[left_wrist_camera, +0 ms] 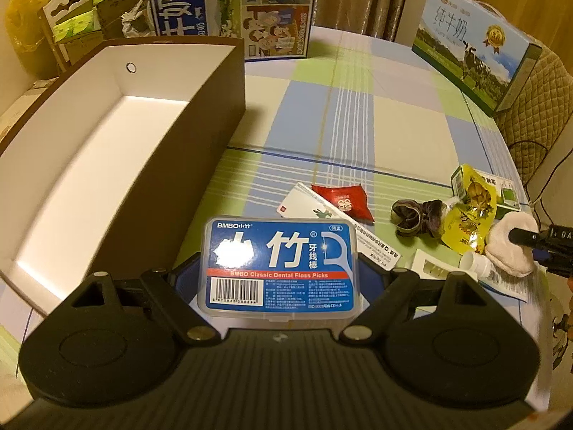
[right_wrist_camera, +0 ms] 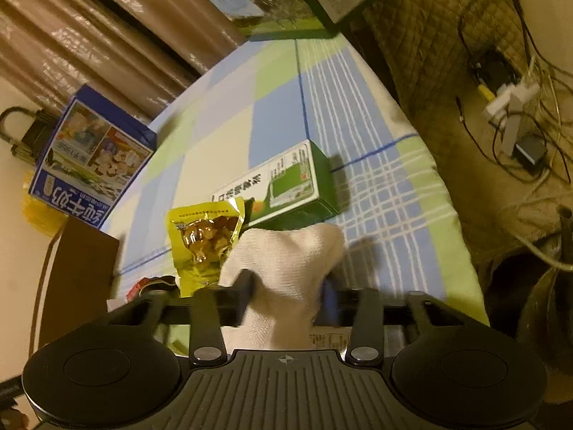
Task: Organize objects
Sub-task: 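Grasp blue floss box with left gripper while right gripper grasps white cloth, then carry floss box with left gripper while right lowers cloth into brown box, opens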
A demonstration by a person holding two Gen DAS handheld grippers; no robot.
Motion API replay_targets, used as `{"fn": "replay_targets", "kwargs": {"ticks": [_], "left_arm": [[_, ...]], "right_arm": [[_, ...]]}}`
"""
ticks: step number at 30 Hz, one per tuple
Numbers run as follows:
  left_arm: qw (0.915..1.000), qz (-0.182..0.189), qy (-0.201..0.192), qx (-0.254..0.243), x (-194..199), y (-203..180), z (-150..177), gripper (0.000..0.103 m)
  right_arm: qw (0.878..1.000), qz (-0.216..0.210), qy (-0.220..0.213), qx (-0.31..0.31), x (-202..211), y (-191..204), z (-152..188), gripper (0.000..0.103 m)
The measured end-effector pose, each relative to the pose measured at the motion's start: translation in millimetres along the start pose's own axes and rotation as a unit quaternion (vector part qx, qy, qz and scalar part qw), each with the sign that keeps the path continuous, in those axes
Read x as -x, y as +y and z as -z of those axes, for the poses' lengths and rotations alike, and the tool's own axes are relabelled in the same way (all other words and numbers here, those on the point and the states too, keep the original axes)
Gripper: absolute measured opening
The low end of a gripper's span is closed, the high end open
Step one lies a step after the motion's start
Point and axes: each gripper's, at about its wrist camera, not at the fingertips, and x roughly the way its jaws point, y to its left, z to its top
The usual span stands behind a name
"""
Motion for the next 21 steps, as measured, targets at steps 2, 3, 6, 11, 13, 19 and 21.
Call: {"fn": "replay_targets", "kwargs": {"ticks": [2,3,6,11,13,19,21], "left_arm": [[1.0000,0.003,-0.004,0.004,5.5,3.8,-0.5,0.083],[0.9999,0.005,-0.009,0.005,9.0,5.7,-1.0,0.083],[0.9997,0.011,-0.020,0.005,19.9,11.8,-4.6,0.083],[0.9986,0.030,-0.043,-0.004,38.1,22.6,-17.2,0.083],[0.9978,0.040,-0.052,-0.010,44.4,29.4,-23.0,0.083],[0.9961,0.057,-0.063,-0.022,60.7,66.2,-37.4,0.083],[0.9960,0.057,-0.066,-0.021,66.2,85.0,-39.5,0.083]], "right_arm": [[1.000,0.001,-0.005,0.015,4.8,4.3,-0.2,0.027],[1.000,0.005,-0.009,0.023,8.0,7.8,0.2,0.027],[0.999,0.009,-0.034,0.037,24.6,18.8,2.2,0.026],[0.997,-0.002,-0.072,0.039,54.4,46.4,5.2,0.026],[0.996,-0.008,-0.080,0.045,64.3,61.2,8.0,0.026],[0.993,-0.039,-0.080,0.074,78.9,129.7,35.6,0.026],[0.992,-0.058,-0.068,0.092,74.1,159.8,49.4,0.026]]}}
